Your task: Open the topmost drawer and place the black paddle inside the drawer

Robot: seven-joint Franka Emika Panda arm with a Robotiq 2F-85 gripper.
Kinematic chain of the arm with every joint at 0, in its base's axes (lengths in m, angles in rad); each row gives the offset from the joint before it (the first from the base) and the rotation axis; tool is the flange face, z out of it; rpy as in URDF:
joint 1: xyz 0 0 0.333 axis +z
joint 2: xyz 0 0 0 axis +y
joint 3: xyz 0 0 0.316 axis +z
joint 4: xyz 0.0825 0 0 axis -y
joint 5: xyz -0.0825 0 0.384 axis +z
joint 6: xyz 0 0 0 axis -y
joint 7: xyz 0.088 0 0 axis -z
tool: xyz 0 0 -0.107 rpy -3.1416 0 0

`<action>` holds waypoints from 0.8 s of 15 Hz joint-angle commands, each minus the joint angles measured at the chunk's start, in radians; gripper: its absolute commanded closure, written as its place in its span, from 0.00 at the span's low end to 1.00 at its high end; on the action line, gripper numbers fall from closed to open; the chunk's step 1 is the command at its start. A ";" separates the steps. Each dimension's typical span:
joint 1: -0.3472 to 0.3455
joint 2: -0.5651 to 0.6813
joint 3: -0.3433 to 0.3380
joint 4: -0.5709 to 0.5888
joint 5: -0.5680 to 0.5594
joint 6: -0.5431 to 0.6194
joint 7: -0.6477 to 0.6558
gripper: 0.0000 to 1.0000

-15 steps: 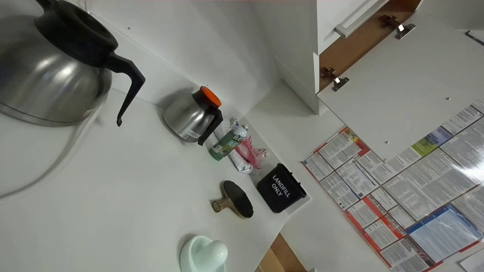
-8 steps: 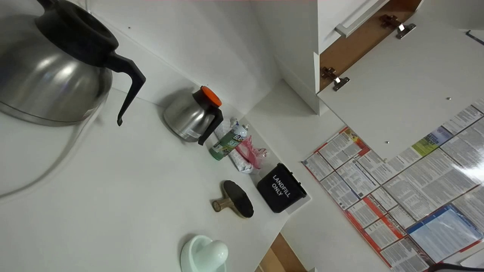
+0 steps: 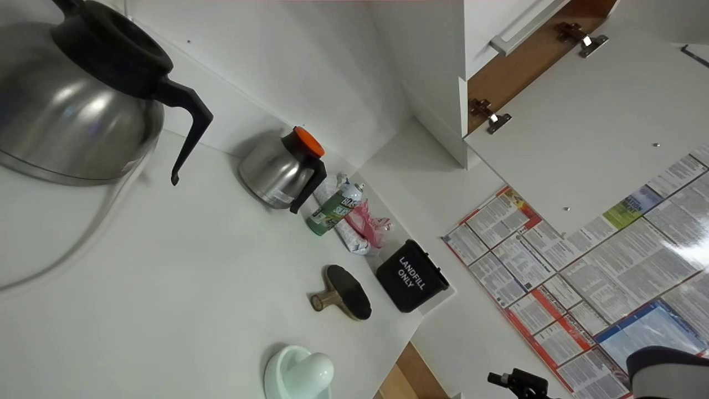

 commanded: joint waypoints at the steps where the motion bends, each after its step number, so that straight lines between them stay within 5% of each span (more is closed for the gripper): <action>1: 0.034 -0.095 0.085 -0.063 -0.005 0.011 0.084 0.00; 12: 0.136 -0.039 0.424 0.019 -0.051 0.113 0.777 0.00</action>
